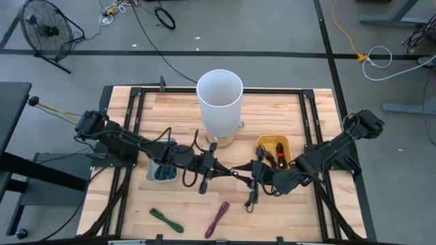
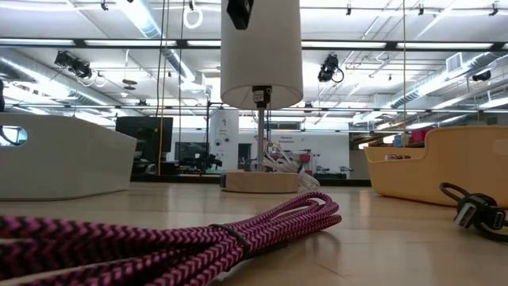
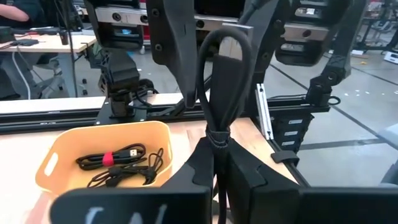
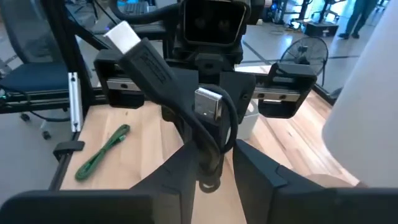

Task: Pick & Place USB Port
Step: Put the black USB charger into the yellow bin

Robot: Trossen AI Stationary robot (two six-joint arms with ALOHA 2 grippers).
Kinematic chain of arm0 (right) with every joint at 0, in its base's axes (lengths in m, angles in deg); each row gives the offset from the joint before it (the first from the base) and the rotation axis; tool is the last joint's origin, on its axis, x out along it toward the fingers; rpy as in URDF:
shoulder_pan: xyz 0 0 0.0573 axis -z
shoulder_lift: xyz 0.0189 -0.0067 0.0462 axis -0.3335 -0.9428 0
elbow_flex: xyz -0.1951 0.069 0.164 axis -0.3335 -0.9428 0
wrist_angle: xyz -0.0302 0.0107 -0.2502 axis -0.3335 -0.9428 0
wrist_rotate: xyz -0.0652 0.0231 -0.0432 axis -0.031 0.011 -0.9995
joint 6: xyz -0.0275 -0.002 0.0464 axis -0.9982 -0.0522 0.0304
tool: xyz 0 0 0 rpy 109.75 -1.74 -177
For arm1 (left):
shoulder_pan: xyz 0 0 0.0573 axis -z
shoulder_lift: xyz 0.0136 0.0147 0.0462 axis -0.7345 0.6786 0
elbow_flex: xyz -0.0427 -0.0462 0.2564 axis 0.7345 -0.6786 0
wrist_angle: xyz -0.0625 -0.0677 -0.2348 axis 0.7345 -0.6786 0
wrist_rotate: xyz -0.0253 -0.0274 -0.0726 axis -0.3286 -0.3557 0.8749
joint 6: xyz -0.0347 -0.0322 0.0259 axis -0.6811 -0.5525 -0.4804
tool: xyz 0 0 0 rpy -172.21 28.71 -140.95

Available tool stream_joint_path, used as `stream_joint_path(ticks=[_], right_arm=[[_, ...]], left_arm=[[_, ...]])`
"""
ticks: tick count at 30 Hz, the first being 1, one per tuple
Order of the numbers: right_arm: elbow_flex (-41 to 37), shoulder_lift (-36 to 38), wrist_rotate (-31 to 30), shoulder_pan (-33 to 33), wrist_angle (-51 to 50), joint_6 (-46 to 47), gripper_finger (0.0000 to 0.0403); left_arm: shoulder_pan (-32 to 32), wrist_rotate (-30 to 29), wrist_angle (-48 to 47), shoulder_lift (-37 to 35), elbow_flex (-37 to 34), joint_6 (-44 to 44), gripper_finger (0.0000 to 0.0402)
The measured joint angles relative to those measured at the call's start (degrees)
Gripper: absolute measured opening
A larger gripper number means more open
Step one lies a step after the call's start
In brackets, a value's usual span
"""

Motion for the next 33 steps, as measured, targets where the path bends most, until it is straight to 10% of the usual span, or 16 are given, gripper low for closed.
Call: stream_joint_path(ticks=[24, 33], right_arm=[[0.0, 0.1, -0.5, 1.8, -1.8, -2.2, 0.0002], [-0.1, 5.8, -5.9, 1.7, -28.2, 17.1, 0.0001]], left_arm=[[0.6, -3.6, -0.4, 0.0, 0.0, 2.0, 0.0090], [2.2, -7.2, -1.3, -0.3, 0.1, 4.5, 0.0138]])
